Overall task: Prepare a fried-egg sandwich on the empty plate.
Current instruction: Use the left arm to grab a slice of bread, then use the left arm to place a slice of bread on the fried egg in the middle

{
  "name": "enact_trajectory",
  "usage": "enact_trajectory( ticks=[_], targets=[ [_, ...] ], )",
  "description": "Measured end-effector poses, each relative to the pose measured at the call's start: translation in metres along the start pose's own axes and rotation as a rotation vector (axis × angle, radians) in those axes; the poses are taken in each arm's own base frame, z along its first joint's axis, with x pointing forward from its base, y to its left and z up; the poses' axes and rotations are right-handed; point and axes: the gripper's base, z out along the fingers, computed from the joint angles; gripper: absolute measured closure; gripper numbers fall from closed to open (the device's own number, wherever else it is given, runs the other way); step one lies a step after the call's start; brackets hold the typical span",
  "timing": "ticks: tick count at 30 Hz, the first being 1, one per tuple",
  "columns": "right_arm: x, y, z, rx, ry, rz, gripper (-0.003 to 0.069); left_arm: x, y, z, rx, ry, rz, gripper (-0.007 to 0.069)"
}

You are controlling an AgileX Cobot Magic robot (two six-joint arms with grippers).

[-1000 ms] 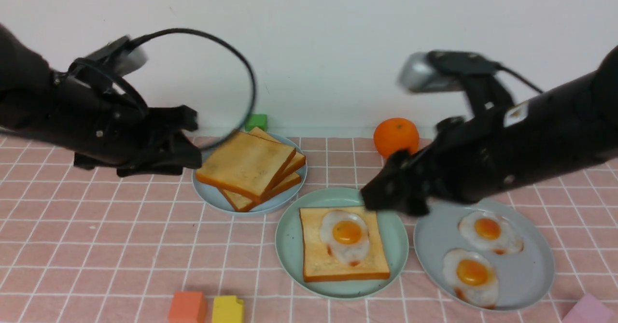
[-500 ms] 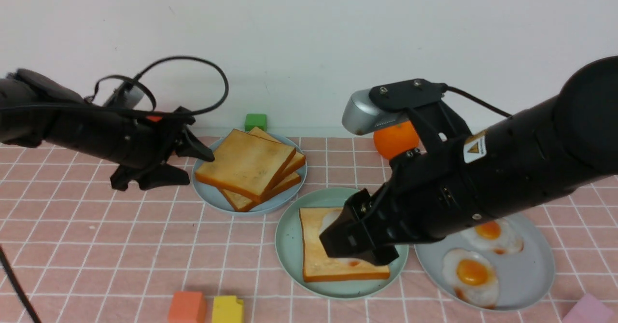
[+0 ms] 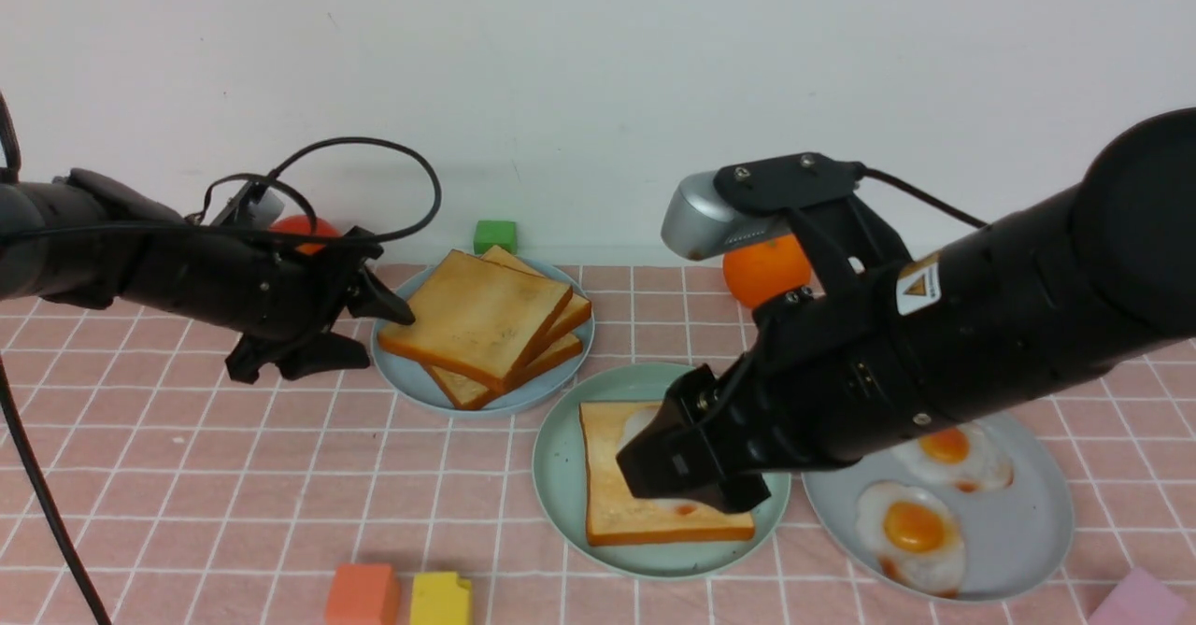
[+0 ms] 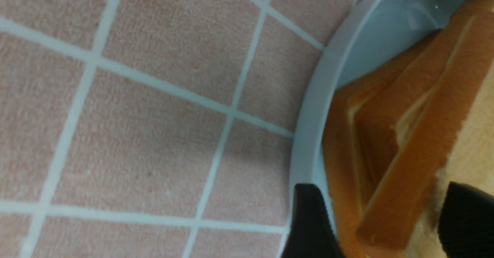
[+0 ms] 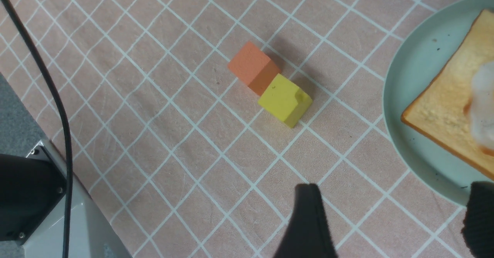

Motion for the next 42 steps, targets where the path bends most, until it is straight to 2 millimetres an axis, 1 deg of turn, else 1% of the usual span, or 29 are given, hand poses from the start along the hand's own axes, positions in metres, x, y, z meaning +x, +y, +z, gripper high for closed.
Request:
enact_trajectory(
  ticks=[1, 2, 4, 5, 6, 7, 11, 12, 13, 17, 21, 22, 23, 24, 26, 27, 28, 29, 31, 32, 33, 36, 39, 42],
  targets=[
    [0.000, 0.000, 0.000, 0.000, 0.000, 0.000, 0.0128, 0.000, 0.000, 0.000, 0.001, 0.000, 0.001, 0.0173],
    [0.000, 0.000, 0.000, 0.000, 0.000, 0.000, 0.0128, 0.000, 0.000, 0.002, 0.019, 0.003, 0.010, 0.0214],
    [0.000, 0.000, 0.000, 0.000, 0.000, 0.000, 0.0130, 0.001, -0.001, 0.003, 0.041, 0.007, 0.018, 0.0272],
    [0.000, 0.000, 0.000, 0.000, 0.000, 0.000, 0.0130, 0.001, -0.002, 0.003, 0.044, 0.007, 0.019, 0.0286],
    [0.000, 0.000, 0.000, 0.000, 0.000, 0.000, 0.0132, 0.001, -0.002, 0.003, 0.055, 0.008, 0.019, 0.0317],
    [0.000, 0.000, 0.000, 0.000, 0.000, 0.000, 0.0138, 0.001, -0.003, 0.004, 0.067, 0.008, 0.029, 0.0382],
    [0.000, 0.000, 0.000, 0.000, 0.000, 0.000, 0.0157, 0.001, -0.005, 0.004, 0.084, 0.007, 0.035, 0.0517],
    [0.000, 0.000, 0.000, 0.000, 0.000, 0.000, 0.0159, 0.001, -0.005, 0.004, 0.084, 0.007, 0.036, 0.0523],
    [0.000, 0.000, 0.000, 0.000, 0.000, 0.000, 0.0173, 0.001, -0.005, 0.004, 0.085, 0.007, 0.035, 0.0561],
    [0.000, 0.000, 0.000, 0.000, 0.000, 0.004, 0.0196, 0.001, -0.005, 0.004, 0.087, 0.007, 0.040, 0.0564],
    [0.000, 0.000, 0.000, 0.000, 0.001, 0.028, 0.0204, 0.000, -0.007, 0.000, 0.094, 0.003, 0.074, 0.0564],
    [0.000, 0.000, 0.000, 0.002, 0.002, 0.031, 0.0204, -0.002, -0.011, -0.008, 0.108, -0.004, 0.109, 0.0564],
    [0.000, 0.000, 0.000, 0.002, 0.002, 0.031, 0.0205, -0.002, -0.012, -0.009, 0.110, -0.005, 0.110, 0.0564],
    [0.001, 0.000, 0.000, 0.006, 0.006, 0.033, 0.0205, -0.003, -0.016, -0.016, 0.123, -0.013, 0.138, 0.0564],
    [0.002, -0.003, -0.001, 0.028, 0.018, 0.026, 0.0205, -0.003, -0.031, -0.036, 0.162, -0.024, 0.247, 0.0564],
    [0.003, -0.005, -0.003, 0.041, 0.027, 0.037, 0.0205, 0.000, -0.041, -0.048, 0.193, -0.017, 0.330, 0.0564],
    [0.003, -0.007, -0.006, 0.052, 0.033, 0.051, 0.0205, 0.004, -0.048, -0.056, 0.220, -0.002, 0.398, 0.0564],
    [0.004, -0.007, -0.008, 0.054, 0.033, 0.055, 0.0205, 0.005, -0.050, -0.057, 0.226, 0.002, 0.412, 0.0564],
    [0.005, -0.015, -0.016, 0.082, 0.039, 0.097, 0.0205, 0.017, -0.065, -0.067, 0.283, 0.046, 0.550, 0.0564],
    [0.006, -0.018, -0.020, 0.099, 0.050, 0.114, 0.0206, 0.023, -0.071, -0.068, 0.305, 0.065, 0.613, 0.0564],
    [0.008, -0.025, -0.028, 0.126, 0.059, 0.134, 0.0206, 0.034, -0.080, -0.068, 0.338, 0.105, 0.694, 0.0564],
    [0.013, -0.035, -0.047, 0.178, 0.068, 0.163, 0.0206, 0.057, -0.093, -0.058, 0.356, 0.180, 0.822, 0.0564],
    [0.022, -0.042, -0.062, 0.218, 0.048, 0.204, 0.0206, 0.075, -0.102, -0.048, 0.325, 0.230, 0.938, 0.0564],
    [0.037, -0.045, -0.070, 0.243, 0.017, 0.227, 0.0206, 0.090, -0.110, -0.038, 0.305, 0.266, 1.022, 0.0564]
  ],
)
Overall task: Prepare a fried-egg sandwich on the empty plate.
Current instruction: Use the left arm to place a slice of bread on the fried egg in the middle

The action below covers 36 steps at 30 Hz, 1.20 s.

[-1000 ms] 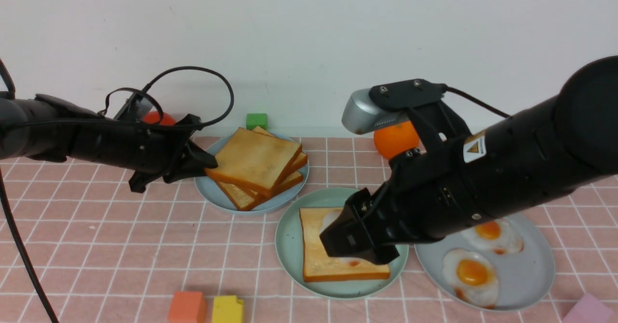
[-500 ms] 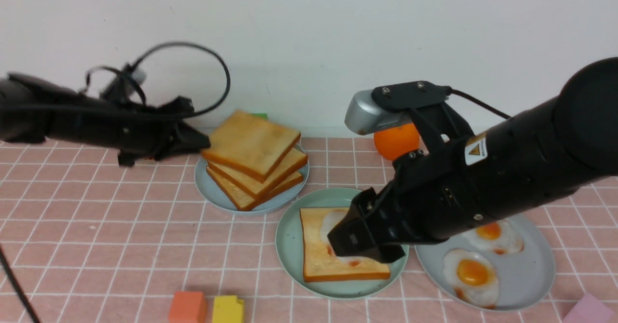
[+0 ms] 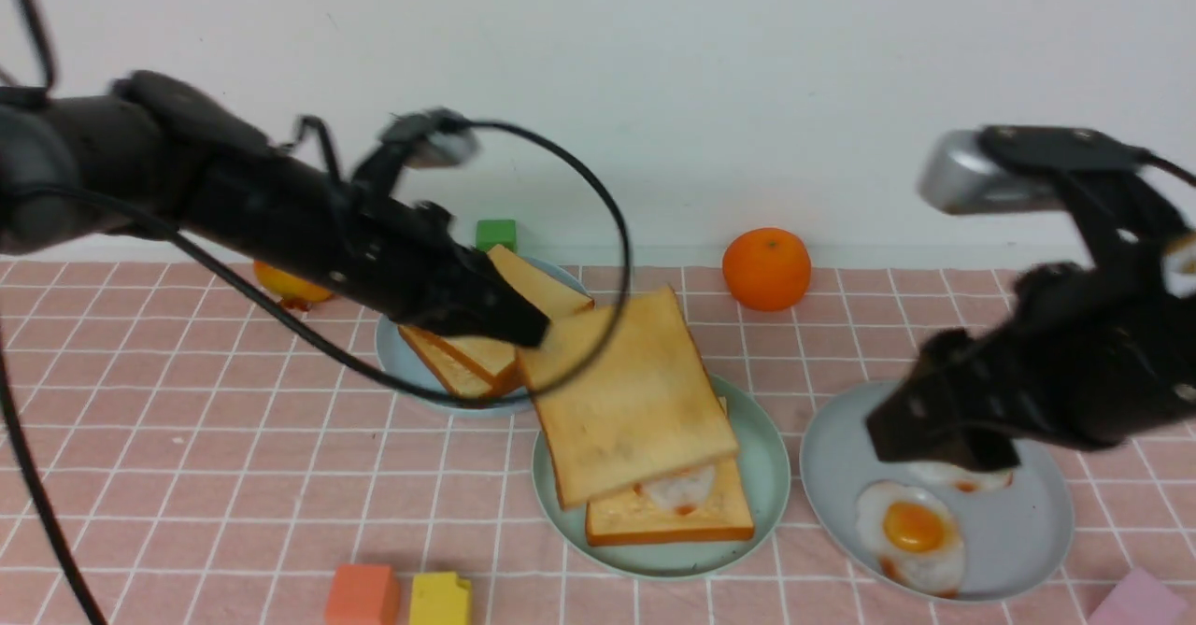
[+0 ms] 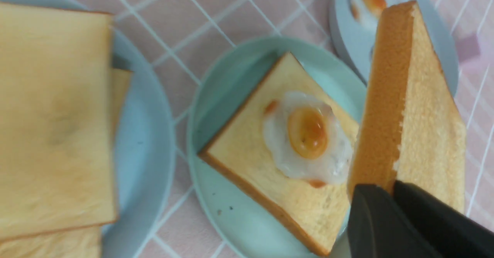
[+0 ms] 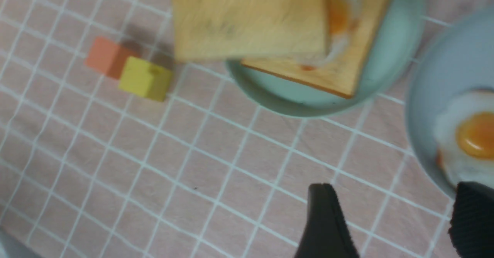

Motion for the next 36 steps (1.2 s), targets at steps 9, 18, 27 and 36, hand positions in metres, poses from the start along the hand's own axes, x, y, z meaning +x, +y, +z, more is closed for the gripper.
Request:
enact_trajectory(
  ticks=[9, 18, 27, 36],
  targets=[
    [0.022, -0.002, 0.003, -0.029, -0.066, 0.053, 0.0206, -0.019, 0.010, 0.042, 0.021, 0.129, 0.050, 0.0564],
    [0.018, 0.000, 0.003, -0.050, -0.119, -0.017, 0.0206, -0.025, 0.028, 0.065, 0.059, 0.176, 0.016, 0.0564],
    [0.017, 0.000, 0.003, -0.053, -0.129, -0.022, 0.0206, -0.023, 0.033, 0.074, 0.084, 0.177, 0.000, 0.0564],
    [0.017, 0.000, 0.003, -0.053, -0.129, -0.022, 0.0206, -0.023, 0.034, 0.074, 0.070, 0.182, 0.027, 0.0564]
  ],
)
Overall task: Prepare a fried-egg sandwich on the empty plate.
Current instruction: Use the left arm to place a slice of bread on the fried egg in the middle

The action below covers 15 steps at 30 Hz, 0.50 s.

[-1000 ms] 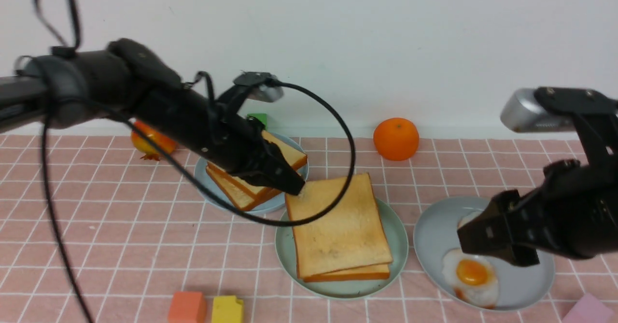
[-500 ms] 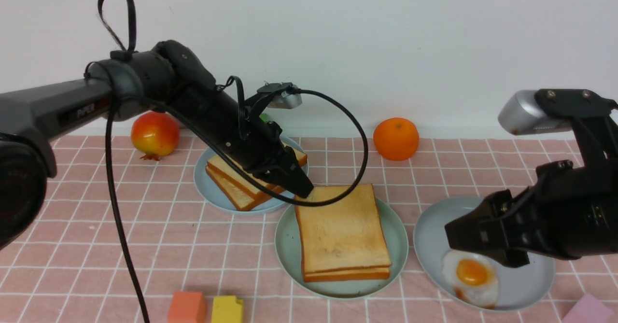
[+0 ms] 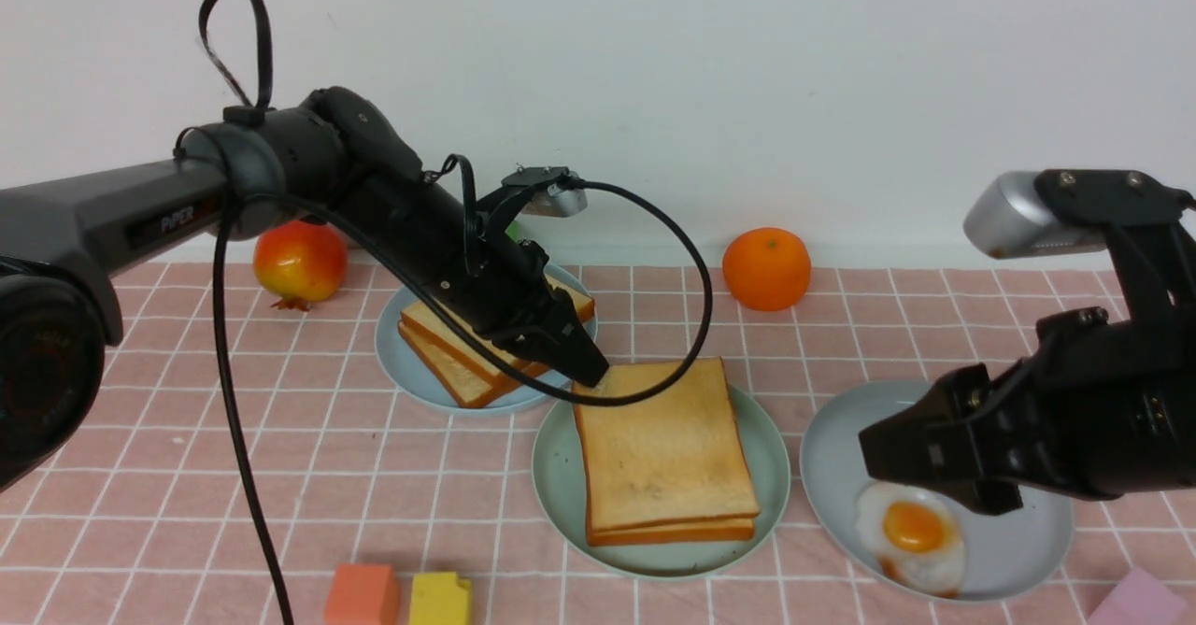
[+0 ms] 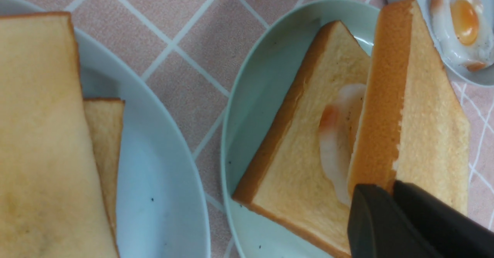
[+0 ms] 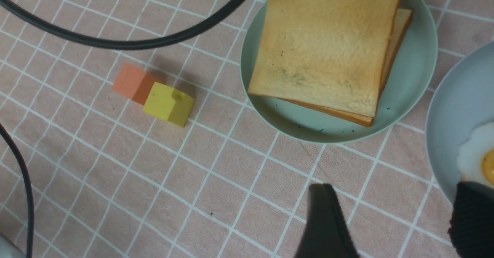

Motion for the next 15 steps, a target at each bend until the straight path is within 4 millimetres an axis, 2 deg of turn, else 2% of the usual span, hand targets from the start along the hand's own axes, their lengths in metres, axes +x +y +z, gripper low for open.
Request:
enact_trajectory(
  ticks=[6, 8, 10, 11, 13, 14, 15],
  targets=[
    [-0.0001, 0.0000, 0.0000, 0.000, -0.001, 0.000, 0.0206, -0.0002, 0.0007, 0.0000, -0.007, -0.002, 0.003, 0.0480],
    [-0.0001, 0.0000, 0.0000, 0.000, -0.001, 0.000, 0.0206, -0.0002, 0.0007, 0.0000, -0.007, -0.002, 0.003, 0.0375],
    [-0.0001, 0.0000, 0.0000, 0.000, -0.001, 0.000, 0.0206, -0.0002, 0.0007, 0.0000, -0.007, -0.002, 0.003, 0.0333],
    [-0.0001, 0.0000, 0.0000, 0.000, -0.001, 0.000, 0.0206, -0.0002, 0.0006, 0.0000, -0.007, -0.002, 0.003, 0.0259],
    [-0.0001, 0.0000, 0.0000, 0.000, -0.001, 0.000, 0.0206, -0.0001, 0.0005, 0.0000, -0.006, -0.001, 0.003, 0.0221],
    [-0.0001, 0.0000, 0.0000, 0.000, -0.001, 0.000, 0.0206, -0.0001, 0.0005, 0.0000, -0.006, -0.001, -0.007, 0.0158],
    [-0.0001, 0.0000, 0.0000, 0.000, -0.001, 0.000, 0.0206, -0.0001, 0.0005, 0.0000, -0.006, -0.001, -0.007, 0.0152]
  ],
)
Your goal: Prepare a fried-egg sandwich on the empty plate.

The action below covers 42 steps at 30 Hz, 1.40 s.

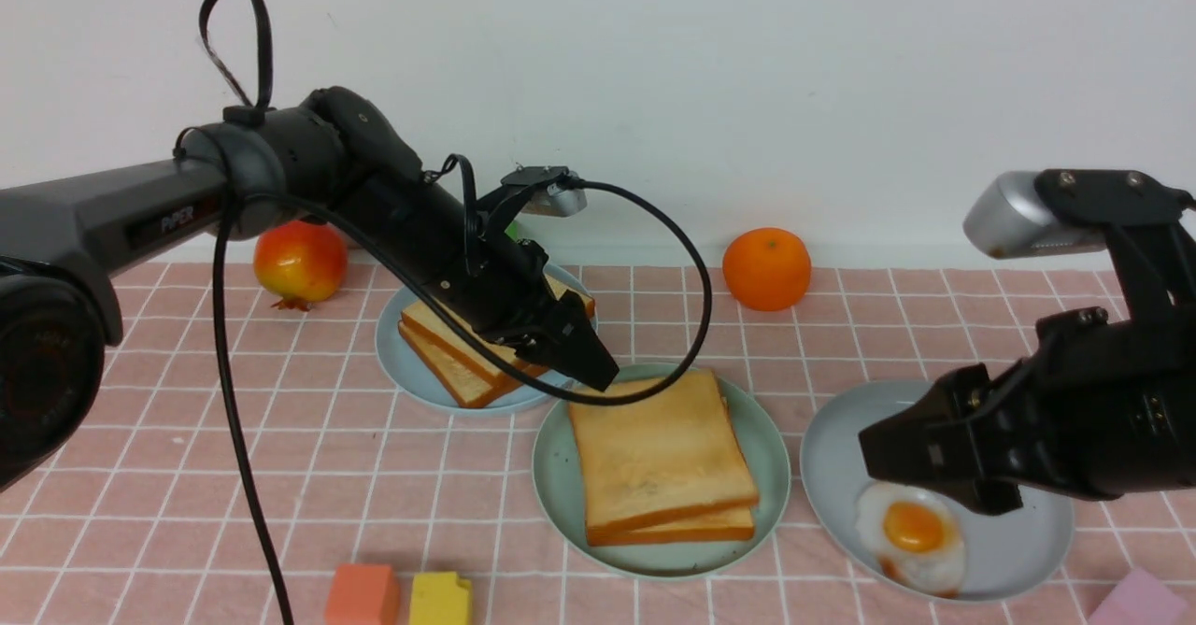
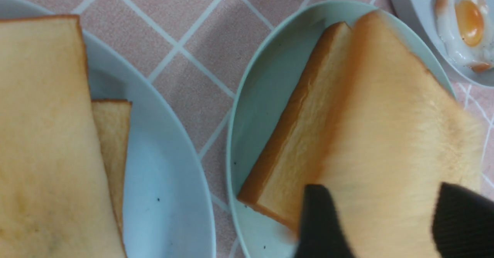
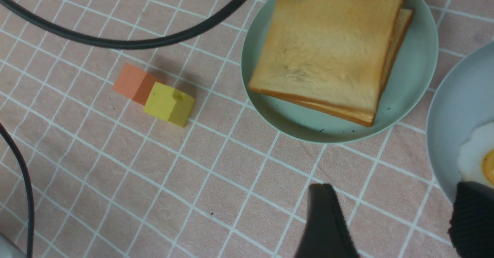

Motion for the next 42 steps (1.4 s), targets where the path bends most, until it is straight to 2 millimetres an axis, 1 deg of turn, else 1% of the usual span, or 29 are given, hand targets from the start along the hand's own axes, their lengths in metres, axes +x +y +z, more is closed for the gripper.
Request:
enact_trajectory(
  ticks=[4, 8, 9, 10, 12, 13, 14, 15, 18, 19, 21, 22, 23, 24, 25, 26, 27, 28, 29, 30, 31, 33, 35, 36, 38, 39, 40, 41, 42],
  targets=[
    [0.000, 0.000, 0.000, 0.000, 0.000, 0.000, 0.0206, -0.002, -0.002, -0.005, -0.025, 0.002, -0.017, 0.0049],
    [0.000, 0.000, 0.000, 0.000, 0.000, 0.001, 0.0206, -0.007, -0.011, -0.022, -0.071, 0.000, -0.016, 0.0032],
    [0.000, 0.000, 0.000, 0.001, 0.000, 0.001, 0.0207, -0.011, -0.020, -0.035, -0.095, -0.009, -0.024, 0.0037],
    [0.000, 0.000, 0.000, 0.001, 0.001, 0.004, 0.0208, -0.012, -0.024, -0.041, -0.100, -0.011, -0.031, 0.0043],
    [0.001, -0.001, -0.001, 0.011, 0.002, 0.004, 0.0223, -0.017, -0.039, -0.061, -0.118, -0.025, -0.043, 0.0060],
    [0.002, -0.001, -0.002, 0.020, -0.003, -0.001, 0.0239, -0.019, -0.052, -0.075, -0.123, -0.034, -0.051, 0.0078],
    [0.002, -0.001, -0.003, 0.022, -0.003, -0.003, 0.0248, -0.020, -0.056, -0.080, -0.127, -0.038, -0.046, 0.0081],
    [0.004, -0.003, -0.005, 0.035, -0.014, -0.016, 0.0281, -0.022, -0.070, -0.095, -0.135, -0.053, -0.048, 0.0102],
    [0.017, -0.007, -0.013, 0.083, -0.046, -0.049, 0.0433, -0.024, -0.112, -0.141, -0.154, -0.116, -0.048, 0.0172],
    [0.018, -0.007, -0.013, 0.087, -0.047, -0.051, 0.0445, -0.024, -0.114, -0.144, -0.154, -0.122, -0.050, 0.0178],
    [0.037, -0.012, -0.016, 0.125, -0.070, -0.064, 0.0604, -0.020, -0.147, -0.177, -0.159, -0.179, -0.074, 0.0254],
    [0.044, -0.014, -0.019, 0.137, -0.104, -0.066, 0.0649, -0.017, -0.159, -0.188, -0.159, -0.203, -0.082, 0.0288],
    [0.054, -0.016, -0.019, 0.145, -0.117, -0.066, 0.0661, -0.013, -0.171, -0.199, -0.158, -0.228, -0.088, 0.0324],
    [0.053, -0.016, -0.021, 0.146, -0.132, -0.069, 0.0662, -0.012, -0.173, -0.201, -0.157, -0.233, -0.088, 0.0332],
    [0.072, -0.019, -0.022, 0.157, -0.185, -0.069, 0.0665, -0.002, -0.190, -0.214, -0.148, -0.264, -0.089, 0.0400],
    [0.074, -0.019, -0.024, 0.157, -0.202, -0.071, 0.0665, -0.001, -0.194, -0.217, -0.146, -0.273, -0.085, 0.0408],
    [0.090, -0.021, -0.029, 0.159, -0.278, -0.066, 0.0665, 0.012, -0.206, -0.223, -0.137, -0.281, -0.088, 0.0475],
    [0.089, -0.021, -0.029, 0.159, -0.286, -0.065, 0.0665, 0.014, -0.210, -0.227, -0.136, -0.289, -0.083, 0.0482],
    [0.104, -0.023, -0.033, 0.153, -0.360, -0.050, 0.0665, 0.028, -0.221, -0.233, -0.136, -0.296, -0.080, 0.0535],
    [0.111, -0.023, -0.037, 0.146, -0.419, -0.037, 0.0665, 0.039, -0.227, -0.235, -0.135, -0.294, -0.084, 0.0570],
    [0.111, -0.023, -0.037, 0.146, -0.425, -0.035, 0.0665, 0.041, -0.229, -0.235, -0.136, -0.295, -0.083, 0.0575],
    [0.120, -0.024, -0.041, 0.133, -0.489, -0.013, 0.0665, 0.060, -0.242, -0.243, -0.145, -0.308, -0.074, 0.0611],
    [0.131, -0.024, -0.048, 0.118, -0.589, 0.006, 0.0665, 0.095, -0.260, -0.248, -0.154, -0.318, -0.096, 0.0612],
    [0.132, -0.024, -0.049, 0.116, -0.609, 0.008, 0.0665, 0.105, -0.262, -0.246, -0.155, -0.312, -0.118, 0.0612],
    [0.137, -0.025, -0.052, 0.111, -0.653, 0.012, 0.0663, 0.138, -0.272, -0.244, -0.154, -0.315, -0.167, 0.0612],
    [0.138, -0.025, -0.052, 0.111, -0.657, 0.012, 0.0663, 0.143, -0.275, -0.246, -0.154, -0.325, -0.164, 0.0612],
    [0.140, -0.025, -0.053, 0.109, -0.665, 0.012, 0.0662, 0.159, -0.279, -0.243, -0.152, -0.326, -0.185, 0.0612],
    [0.141, -0.025, -0.053, 0.108, -0.672, 0.010, 0.0662, 0.186, -0.281, -0.235, -0.151, -0.325, -0.217, 0.0612],
    [0.142, -0.025, -0.053, 0.107, -0.674, 0.011, 0.0662, 0.201, -0.284, -0.232, -0.154, -0.345, -0.226, 0.0612]
  ],
)
